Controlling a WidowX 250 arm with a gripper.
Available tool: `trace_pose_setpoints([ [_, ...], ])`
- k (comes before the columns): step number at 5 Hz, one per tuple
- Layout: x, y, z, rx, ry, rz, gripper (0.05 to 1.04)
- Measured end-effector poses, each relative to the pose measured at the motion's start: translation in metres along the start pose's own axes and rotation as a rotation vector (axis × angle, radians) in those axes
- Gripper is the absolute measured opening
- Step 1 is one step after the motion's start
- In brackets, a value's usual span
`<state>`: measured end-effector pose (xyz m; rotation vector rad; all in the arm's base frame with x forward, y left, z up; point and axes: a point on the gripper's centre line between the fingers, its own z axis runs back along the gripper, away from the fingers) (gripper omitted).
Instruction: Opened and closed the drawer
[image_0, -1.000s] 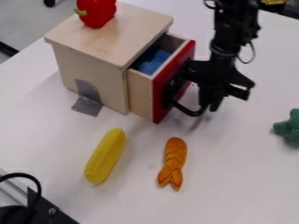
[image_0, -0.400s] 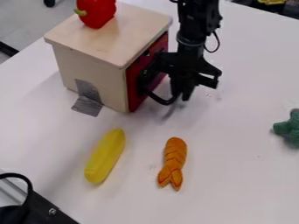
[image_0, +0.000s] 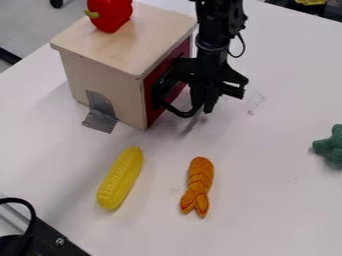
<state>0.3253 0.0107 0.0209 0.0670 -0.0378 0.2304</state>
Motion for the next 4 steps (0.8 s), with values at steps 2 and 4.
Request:
trace_pose_setpoints([
  [2,-0.004,-0.003,0.015,-0.059,0.004,0.053,0.437],
  [4,-0.005,-0.011,0.019,-0.059,0.015,0.010,0.991],
])
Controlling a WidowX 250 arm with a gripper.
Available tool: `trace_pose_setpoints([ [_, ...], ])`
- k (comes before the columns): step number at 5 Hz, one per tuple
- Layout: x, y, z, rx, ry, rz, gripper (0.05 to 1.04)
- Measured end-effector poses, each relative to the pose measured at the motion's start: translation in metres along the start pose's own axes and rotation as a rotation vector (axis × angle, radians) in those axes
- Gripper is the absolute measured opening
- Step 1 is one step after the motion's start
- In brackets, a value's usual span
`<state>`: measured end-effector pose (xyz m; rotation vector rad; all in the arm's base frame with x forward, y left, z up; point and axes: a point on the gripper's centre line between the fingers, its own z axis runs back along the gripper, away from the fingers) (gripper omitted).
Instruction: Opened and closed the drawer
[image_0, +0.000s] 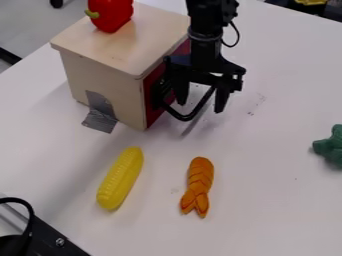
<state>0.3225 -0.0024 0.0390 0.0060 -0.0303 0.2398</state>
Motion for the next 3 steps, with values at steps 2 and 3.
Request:
trace_pose_setpoints([
  [2,0.006,-0.036,0.055,-0.035,-0.083,-0.121,0.997],
  [3,0.000,-0.050,0.074,-0.046,-0.094,-0.169,0.997],
])
